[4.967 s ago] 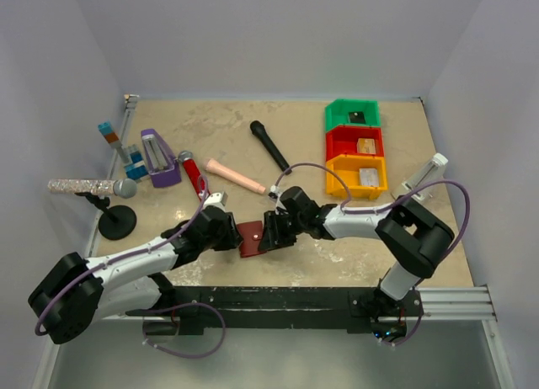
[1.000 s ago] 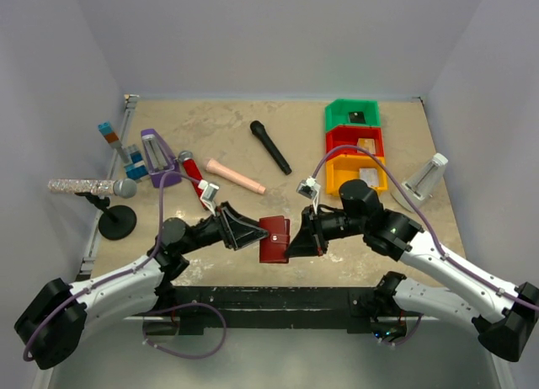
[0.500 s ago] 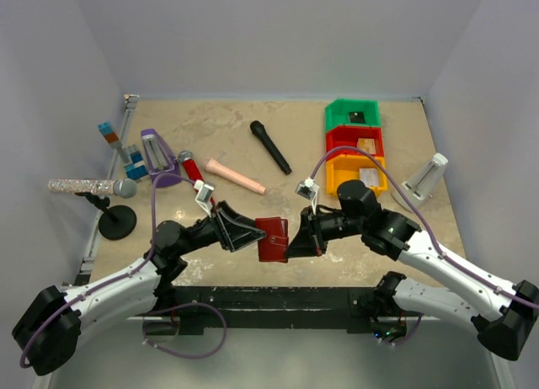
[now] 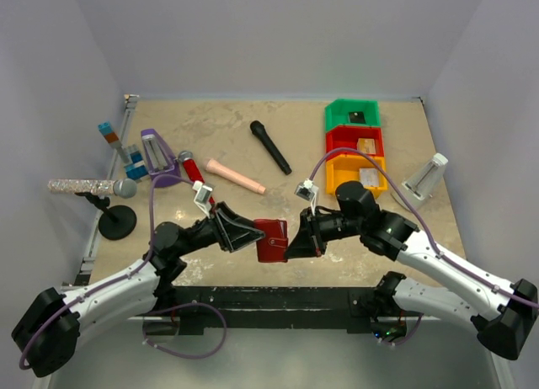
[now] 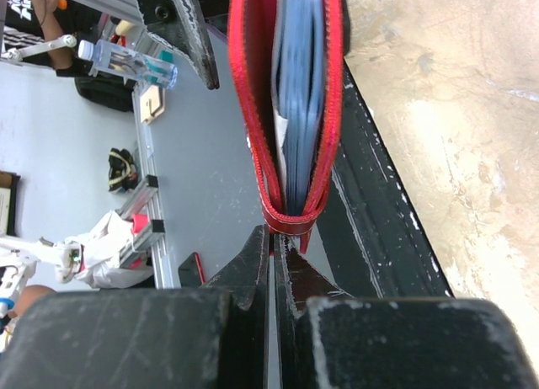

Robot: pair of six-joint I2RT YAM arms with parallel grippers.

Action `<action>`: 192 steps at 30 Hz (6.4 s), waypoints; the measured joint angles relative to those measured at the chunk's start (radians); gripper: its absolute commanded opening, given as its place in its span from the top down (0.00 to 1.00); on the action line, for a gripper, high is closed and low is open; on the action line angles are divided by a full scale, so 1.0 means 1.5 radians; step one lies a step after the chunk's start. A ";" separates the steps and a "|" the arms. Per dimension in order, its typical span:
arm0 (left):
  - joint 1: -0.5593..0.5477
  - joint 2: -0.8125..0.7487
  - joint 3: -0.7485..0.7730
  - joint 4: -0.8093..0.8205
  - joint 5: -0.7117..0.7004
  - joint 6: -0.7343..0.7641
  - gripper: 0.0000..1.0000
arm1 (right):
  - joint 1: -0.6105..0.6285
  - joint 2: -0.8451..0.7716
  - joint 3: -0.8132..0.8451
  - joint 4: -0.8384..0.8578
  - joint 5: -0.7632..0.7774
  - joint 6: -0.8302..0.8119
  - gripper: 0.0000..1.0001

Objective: Take the credit cards out of the card holder
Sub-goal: Open the card holder at the center of the board.

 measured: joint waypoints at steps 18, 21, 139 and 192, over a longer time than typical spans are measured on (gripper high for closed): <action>0.000 -0.019 -0.015 0.008 -0.003 -0.002 0.99 | 0.000 0.008 -0.026 0.010 0.002 -0.002 0.94; 0.000 -0.020 -0.015 0.007 -0.004 -0.004 1.00 | 0.000 0.007 -0.026 0.007 0.004 -0.002 0.54; -0.227 0.073 0.447 -0.974 -0.553 -0.265 1.00 | 0.340 0.362 0.411 -0.369 0.838 -0.026 1.00; -0.228 0.057 0.441 -0.962 -0.554 -0.265 1.00 | 0.317 0.204 0.320 -0.323 0.853 -0.061 0.42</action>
